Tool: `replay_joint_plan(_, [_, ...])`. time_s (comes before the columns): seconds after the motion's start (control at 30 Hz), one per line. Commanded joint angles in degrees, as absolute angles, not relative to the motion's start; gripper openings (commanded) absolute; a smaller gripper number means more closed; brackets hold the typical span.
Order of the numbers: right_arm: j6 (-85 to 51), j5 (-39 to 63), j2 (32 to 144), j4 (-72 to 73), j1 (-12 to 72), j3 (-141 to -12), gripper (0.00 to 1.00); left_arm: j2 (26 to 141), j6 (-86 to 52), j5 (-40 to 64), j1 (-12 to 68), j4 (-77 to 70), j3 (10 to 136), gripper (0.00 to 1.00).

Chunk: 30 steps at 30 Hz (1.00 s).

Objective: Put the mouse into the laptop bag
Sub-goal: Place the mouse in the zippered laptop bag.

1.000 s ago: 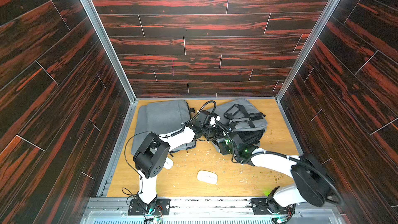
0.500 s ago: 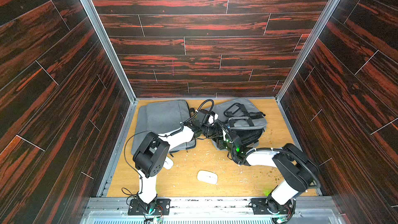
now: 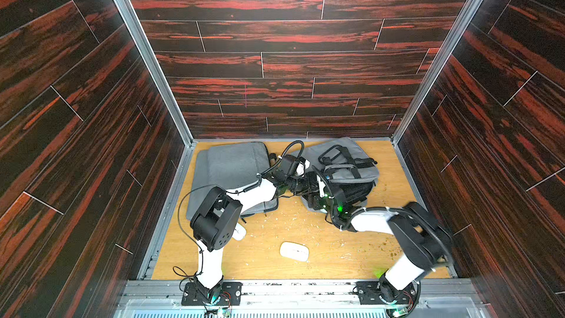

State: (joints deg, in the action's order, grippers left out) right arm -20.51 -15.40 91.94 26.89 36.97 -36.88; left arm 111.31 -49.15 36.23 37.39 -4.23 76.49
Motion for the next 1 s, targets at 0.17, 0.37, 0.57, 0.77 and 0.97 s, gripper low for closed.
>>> replay_joint_plan(0.17, [-37.02, -14.9, 70.62, 4.34, 36.05, -29.46, 0.81, 113.93, -48.0, 40.0, 38.41, -3.0, 78.8, 0.0])
replay_joint_plan(0.37, [-42.21, -18.17, 62.24, -5.56, 36.0, -23.03, 0.4, 114.08, -47.29, 39.96, 38.09, -2.31, 78.67, 0.0])
replay_joint_plan(0.57, [-40.24, -16.88, 69.86, -2.09, 35.7, -24.8, 0.0, 113.32, -47.27, 39.86, 38.02, -2.11, 77.75, 0.0])
replay_joint_plan(0.77, [-36.65, -16.74, 79.02, 3.32, 34.9, -30.27, 0.0, 111.58, -47.24, 39.5, 38.05, -2.75, 76.29, 0.0])
replay_joint_plan(0.97, [-32.94, -13.95, 85.77, 9.92, 33.12, -35.4, 0.0, 111.88, -47.66, 40.18, 38.05, -3.25, 76.5, 0.0])
